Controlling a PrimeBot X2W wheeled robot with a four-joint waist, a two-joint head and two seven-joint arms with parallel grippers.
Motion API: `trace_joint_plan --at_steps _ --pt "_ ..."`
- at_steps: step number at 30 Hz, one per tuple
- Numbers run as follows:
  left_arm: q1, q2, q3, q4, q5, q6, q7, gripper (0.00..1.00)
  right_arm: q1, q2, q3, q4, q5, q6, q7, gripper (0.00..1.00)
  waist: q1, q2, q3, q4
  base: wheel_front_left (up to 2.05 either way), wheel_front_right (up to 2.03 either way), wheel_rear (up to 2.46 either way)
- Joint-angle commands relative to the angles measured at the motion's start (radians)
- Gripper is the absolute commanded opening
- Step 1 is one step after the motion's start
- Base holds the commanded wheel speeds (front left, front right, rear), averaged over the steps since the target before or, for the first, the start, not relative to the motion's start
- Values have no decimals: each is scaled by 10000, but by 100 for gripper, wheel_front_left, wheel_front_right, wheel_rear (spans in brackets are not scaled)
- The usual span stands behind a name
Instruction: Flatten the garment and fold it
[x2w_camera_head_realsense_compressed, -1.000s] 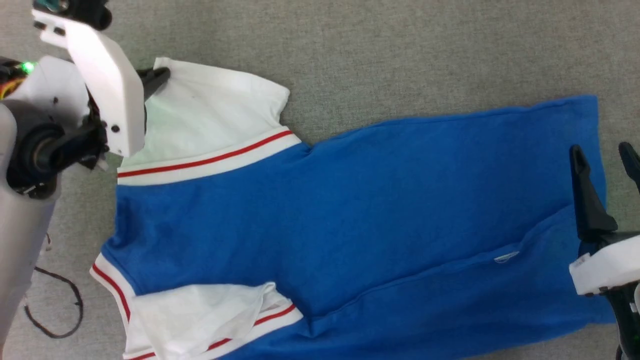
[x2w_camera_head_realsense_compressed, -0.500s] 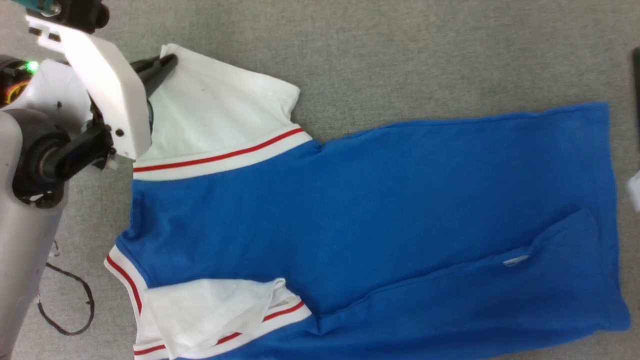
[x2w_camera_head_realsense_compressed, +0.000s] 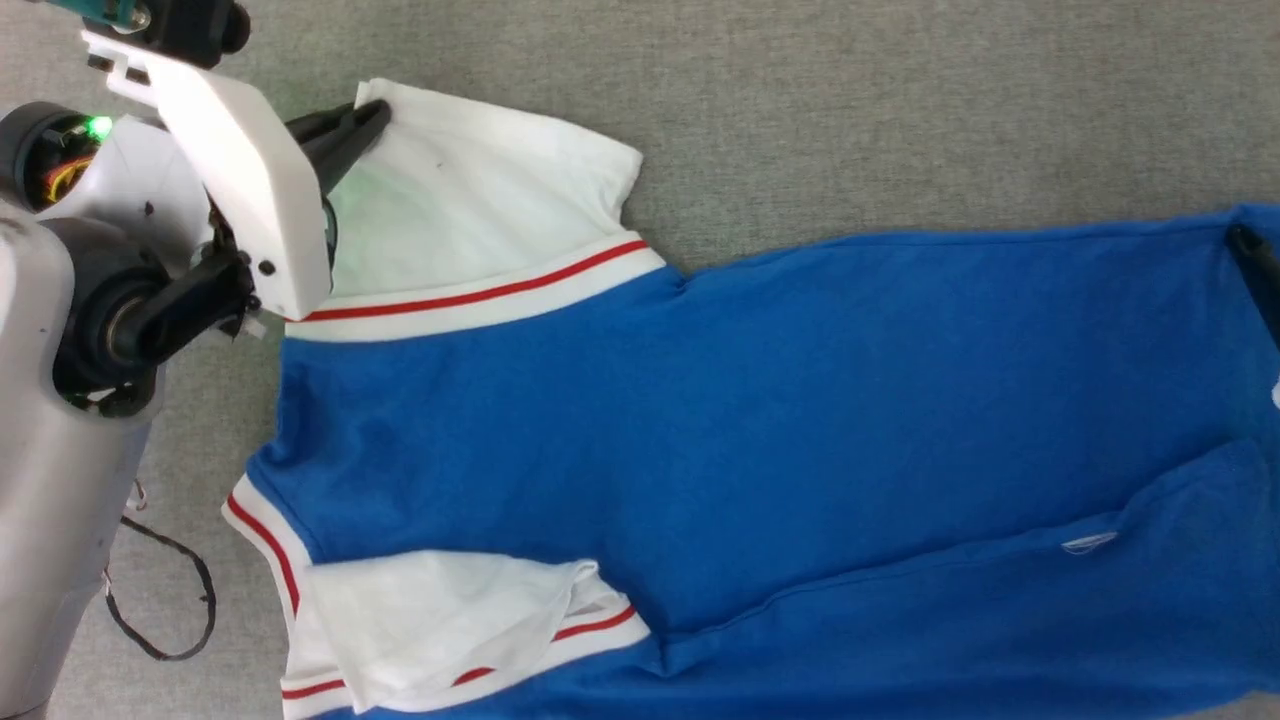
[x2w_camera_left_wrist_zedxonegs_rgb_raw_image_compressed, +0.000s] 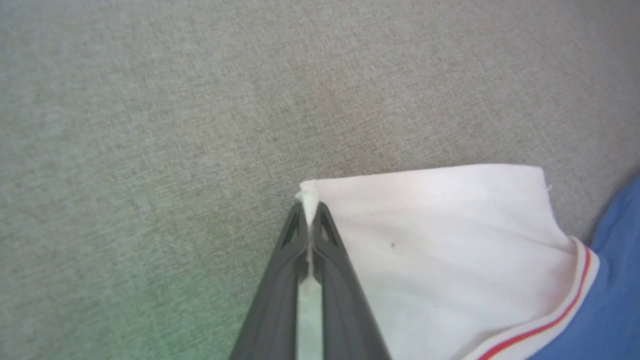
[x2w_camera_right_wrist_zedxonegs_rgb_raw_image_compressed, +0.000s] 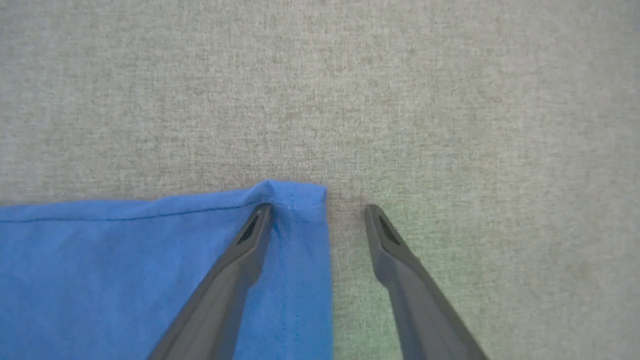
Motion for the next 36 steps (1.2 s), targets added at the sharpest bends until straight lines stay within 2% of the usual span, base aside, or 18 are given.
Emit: trace_joint_plan --at_steps 1,2,3,7,13,18,23,30,36 --pt "10 -40 -35 40 -55 17 -31 0 116 226 33 194 54 -7 208 43 0 -1 37 84 0 0 0" --pt "17 -56 -28 57 -60 21 -66 0 138 295 25 185 37 -7 251 6 0 -1 16 99 0 0 0" --pt "27 -71 -16 74 -71 17 -110 0 134 371 7 155 9 -7 250 0 0 -1 -24 105 0 0 0" --pt "81 -185 151 96 -124 -55 -583 0 -8 513 -51 3 -97 -7 -141 0 0 -1 -352 91 0 0 0" --pt "322 -421 728 33 -100 -290 -2169 0 -51 330 -81 95 -146 -7 -1262 0 0 -1 -1246 82 0 0 0" --pt "1154 -256 1147 -386 -64 -608 -3346 0 398 248 -122 30 227 -7 -2007 0 0 -1 -2091 129 0 0 0" --pt "2899 3 1425 -1406 -202 -735 -4116 0 1546 200 -251 -248 545 -7 -2826 0 0 -1 -2940 280 0 0 0" --pt "6376 134 1632 -3207 -493 -333 -4738 0 3871 665 -834 -847 1038 -7 -3502 0 0 -1 -3618 550 0 0 0" --pt "8700 -77 1544 -3587 -837 -116 -5183 0 5264 1013 -906 -835 1186 -7 -4019 0 0 -1 -3843 615 0 0 0"
